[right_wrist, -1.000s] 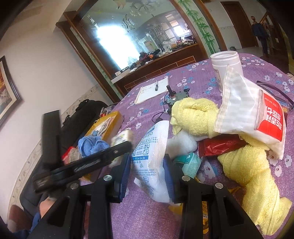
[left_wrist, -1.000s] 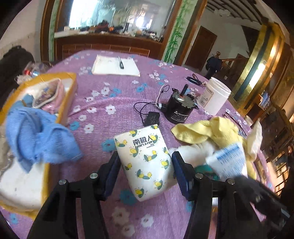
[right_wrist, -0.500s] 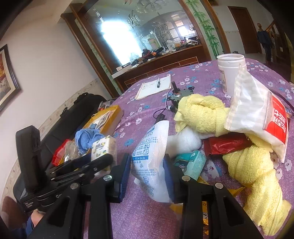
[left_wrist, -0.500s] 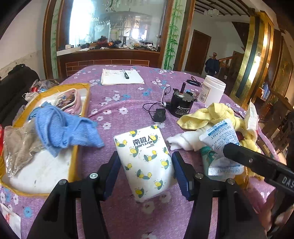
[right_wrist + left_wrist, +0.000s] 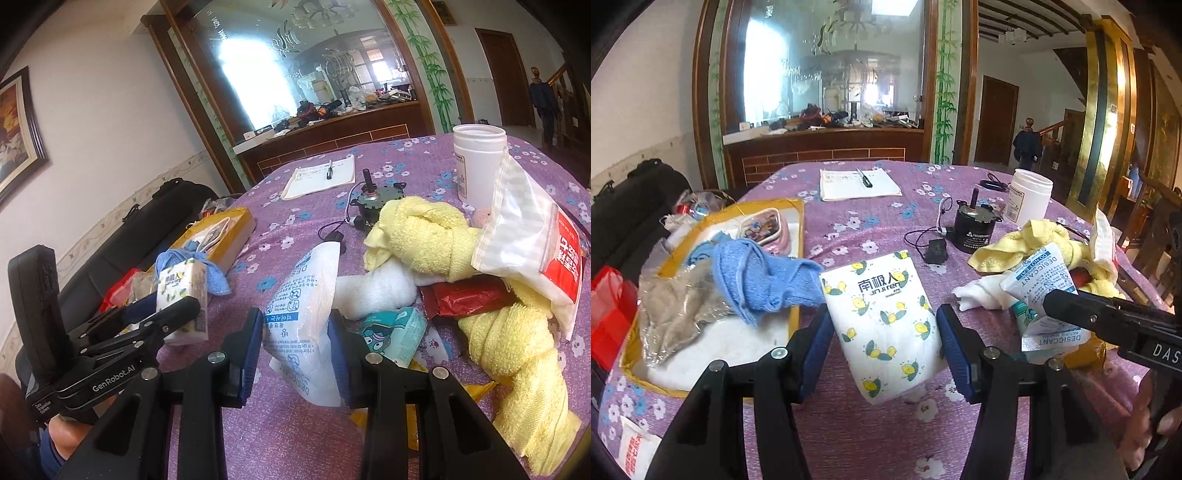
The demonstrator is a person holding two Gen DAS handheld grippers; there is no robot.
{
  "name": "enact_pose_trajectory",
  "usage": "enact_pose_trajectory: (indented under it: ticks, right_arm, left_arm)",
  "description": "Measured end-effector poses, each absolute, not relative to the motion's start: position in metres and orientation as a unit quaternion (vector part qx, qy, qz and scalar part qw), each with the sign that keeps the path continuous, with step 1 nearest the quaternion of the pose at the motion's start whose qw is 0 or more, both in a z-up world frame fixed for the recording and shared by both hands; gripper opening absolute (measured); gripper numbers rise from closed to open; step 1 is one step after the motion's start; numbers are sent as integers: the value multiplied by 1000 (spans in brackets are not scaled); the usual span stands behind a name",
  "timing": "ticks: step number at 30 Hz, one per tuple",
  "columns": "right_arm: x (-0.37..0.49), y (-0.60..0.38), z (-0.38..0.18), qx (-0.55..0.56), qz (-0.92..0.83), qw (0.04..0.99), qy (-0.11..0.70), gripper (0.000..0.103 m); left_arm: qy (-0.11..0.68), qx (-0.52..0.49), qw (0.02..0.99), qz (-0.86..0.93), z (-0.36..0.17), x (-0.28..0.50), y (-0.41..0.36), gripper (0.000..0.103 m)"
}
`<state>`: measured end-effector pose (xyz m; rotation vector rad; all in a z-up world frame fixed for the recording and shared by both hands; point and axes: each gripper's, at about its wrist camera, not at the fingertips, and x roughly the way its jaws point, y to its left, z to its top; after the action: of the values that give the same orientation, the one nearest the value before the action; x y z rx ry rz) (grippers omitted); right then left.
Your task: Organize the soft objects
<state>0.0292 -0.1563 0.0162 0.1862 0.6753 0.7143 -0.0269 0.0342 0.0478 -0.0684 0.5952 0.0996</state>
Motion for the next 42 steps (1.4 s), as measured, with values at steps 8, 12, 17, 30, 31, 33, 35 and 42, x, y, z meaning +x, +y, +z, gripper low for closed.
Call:
enact_pose_trajectory:
  ticks: [8, 12, 17, 30, 31, 33, 35, 42]
  right_arm:
    - [30, -153, 16, 85, 341, 878, 325, 39]
    - [31, -151, 14, 85, 339, 877, 328, 39]
    - [31, -150, 14, 87, 343, 875, 330, 38]
    - [8, -123, 28, 101, 400, 841, 350, 39]
    - [6, -119, 30, 101, 406, 837, 353, 39]
    - [1, -108, 35, 97, 420, 829, 356, 39]
    - [-2, -94, 43, 90, 435, 823, 355, 39]
    - [8, -20, 54, 69, 464, 808, 356, 39]
  left_arm:
    - [280, -38, 957, 60, 50, -41, 47, 57]
    - [276, -47, 958, 66, 52, -48, 56, 57]
    - [265, -56, 960, 74, 59, -62, 70, 57]
    - [239, -100, 951, 167, 69, -92, 155, 57]
    - [238, -102, 950, 171, 68, -93, 160, 57]
    - [238, -105, 948, 184, 66, -92, 170, 57]
    - [240, -112, 946, 188, 64, -90, 178, 57]
    - [247, -121, 942, 192, 55, -74, 194, 57]
